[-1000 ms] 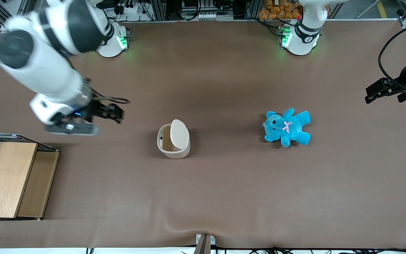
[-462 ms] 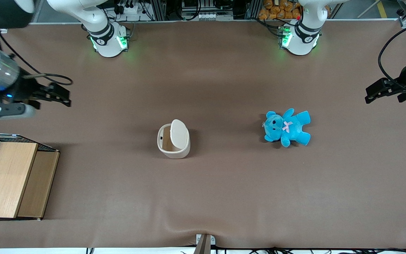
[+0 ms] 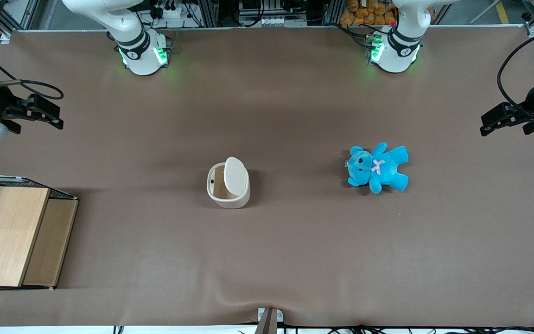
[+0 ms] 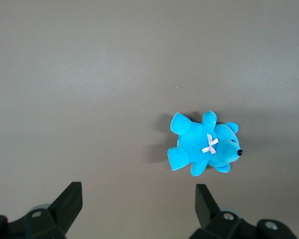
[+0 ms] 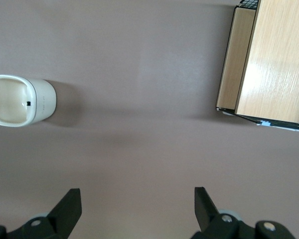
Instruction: Open trash can with right arm
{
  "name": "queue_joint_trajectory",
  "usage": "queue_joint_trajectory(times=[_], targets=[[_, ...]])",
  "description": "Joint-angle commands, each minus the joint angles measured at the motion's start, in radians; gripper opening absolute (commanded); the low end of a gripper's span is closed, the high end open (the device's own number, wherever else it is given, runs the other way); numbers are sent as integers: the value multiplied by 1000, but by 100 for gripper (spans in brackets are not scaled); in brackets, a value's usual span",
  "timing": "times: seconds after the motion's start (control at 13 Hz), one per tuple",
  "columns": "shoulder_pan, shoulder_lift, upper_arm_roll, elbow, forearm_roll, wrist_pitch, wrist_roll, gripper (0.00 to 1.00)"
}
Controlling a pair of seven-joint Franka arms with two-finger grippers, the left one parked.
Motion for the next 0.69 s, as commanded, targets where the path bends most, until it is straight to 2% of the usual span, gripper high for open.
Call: queue_joint_trajectory(times=[0.0,0.31,0.62], targets=[[-42,-38,19,-27,-12,-14,-43,100],[-82,-47,19,-27,-12,-24,-49,100],[-84,-39,20,-18,-14,-22,-44,100]])
